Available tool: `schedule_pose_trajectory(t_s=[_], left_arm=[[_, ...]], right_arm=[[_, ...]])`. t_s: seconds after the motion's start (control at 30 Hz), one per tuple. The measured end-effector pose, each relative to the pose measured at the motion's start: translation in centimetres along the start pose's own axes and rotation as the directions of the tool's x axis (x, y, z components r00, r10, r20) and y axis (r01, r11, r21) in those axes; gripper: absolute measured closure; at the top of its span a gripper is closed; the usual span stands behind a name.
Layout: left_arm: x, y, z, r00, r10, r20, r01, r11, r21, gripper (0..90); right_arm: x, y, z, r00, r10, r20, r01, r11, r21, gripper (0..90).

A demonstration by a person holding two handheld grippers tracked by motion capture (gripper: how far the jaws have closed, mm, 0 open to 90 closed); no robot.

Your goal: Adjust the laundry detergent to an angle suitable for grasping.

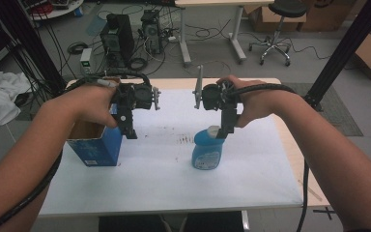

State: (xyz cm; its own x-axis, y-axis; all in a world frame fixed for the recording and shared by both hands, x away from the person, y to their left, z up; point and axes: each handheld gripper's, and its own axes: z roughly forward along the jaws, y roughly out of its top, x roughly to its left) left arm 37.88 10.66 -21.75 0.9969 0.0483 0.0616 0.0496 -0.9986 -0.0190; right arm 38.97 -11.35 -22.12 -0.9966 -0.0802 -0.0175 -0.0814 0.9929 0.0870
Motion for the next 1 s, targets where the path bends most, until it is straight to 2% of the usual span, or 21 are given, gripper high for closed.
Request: schedule_pose_trajectory(t_s=[0.23,0.4,0.6,0.7,1.0], left_arm=[[0.0,-0.2,0.0,1.0,0.001,-0.001,-0.001,1.0,-0.003,0.1],[-0.2,-0.4,0.0,1.0,-0.003,0.001,0.003,1.0,-0.002,0.1],[-0.5,-0.4,-0.2,1.0,0.001,-0.005,-0.001,1.0,0.0,0.1],[-0.6,-0.4,-0.3,1.0,0.001,-0.007,-0.001,1.0,0.001,0.1],[-0.7,-0.4,-0.2,1.0,0.001,-0.008,-0.001,1.0,-0.001,0.1]], right_arm=[[0.3,-0.1,1.3,1.0,0.003,-0.002,-0.003,1.0,-0.007,0.0],[0.8,0.2,2.8,0.9998,-0.017,-0.008,0.017,1.0,-0.014,0.0],[1.0,0.0,4.4,0.9997,-0.014,-0.02,0.014,1.0,-0.009,0.0],[1.0,-0.2,4.7,0.9998,-0.001,-0.019,0.001,1.0,-0.009,0.0],[1.2,0.1,6.2,0.9998,-0.012,-0.018,0.011,1.0,-0.014,0.0]])
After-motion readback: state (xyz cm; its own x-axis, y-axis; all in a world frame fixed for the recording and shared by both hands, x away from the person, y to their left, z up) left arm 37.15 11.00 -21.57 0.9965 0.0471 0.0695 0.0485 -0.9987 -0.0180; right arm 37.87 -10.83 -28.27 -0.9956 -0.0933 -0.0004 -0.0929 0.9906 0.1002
